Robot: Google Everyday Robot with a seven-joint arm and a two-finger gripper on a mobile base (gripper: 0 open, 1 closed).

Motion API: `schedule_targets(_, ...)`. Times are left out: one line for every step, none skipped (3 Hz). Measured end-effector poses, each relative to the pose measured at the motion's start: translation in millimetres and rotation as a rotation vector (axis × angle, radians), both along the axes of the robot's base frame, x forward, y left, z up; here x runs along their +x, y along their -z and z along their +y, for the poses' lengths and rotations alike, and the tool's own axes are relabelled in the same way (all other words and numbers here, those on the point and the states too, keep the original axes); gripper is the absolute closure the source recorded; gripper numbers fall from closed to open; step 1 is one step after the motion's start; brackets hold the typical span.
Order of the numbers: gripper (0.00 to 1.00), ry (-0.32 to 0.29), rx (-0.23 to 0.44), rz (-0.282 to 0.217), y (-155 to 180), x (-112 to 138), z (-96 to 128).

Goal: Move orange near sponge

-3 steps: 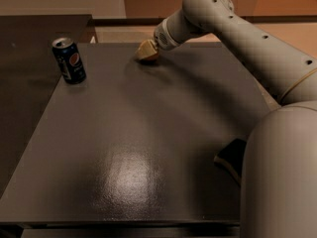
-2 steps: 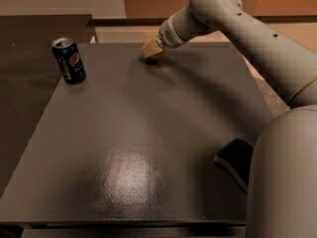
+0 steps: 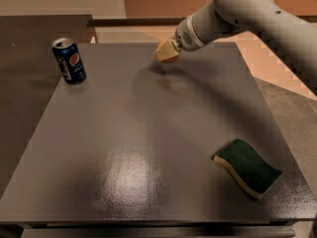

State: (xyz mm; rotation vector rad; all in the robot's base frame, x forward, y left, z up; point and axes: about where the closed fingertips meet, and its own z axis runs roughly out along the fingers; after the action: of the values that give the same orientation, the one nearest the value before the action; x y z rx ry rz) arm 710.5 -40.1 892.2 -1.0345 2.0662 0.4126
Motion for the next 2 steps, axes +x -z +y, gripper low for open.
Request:
schedule_targets(1.00,0.020,-0.004,0.006,-21.1,-69.5,-38.4)
schedule_targets(1.00,0.034,-0.016,0.029,-27.3,-125.3,-67.7)
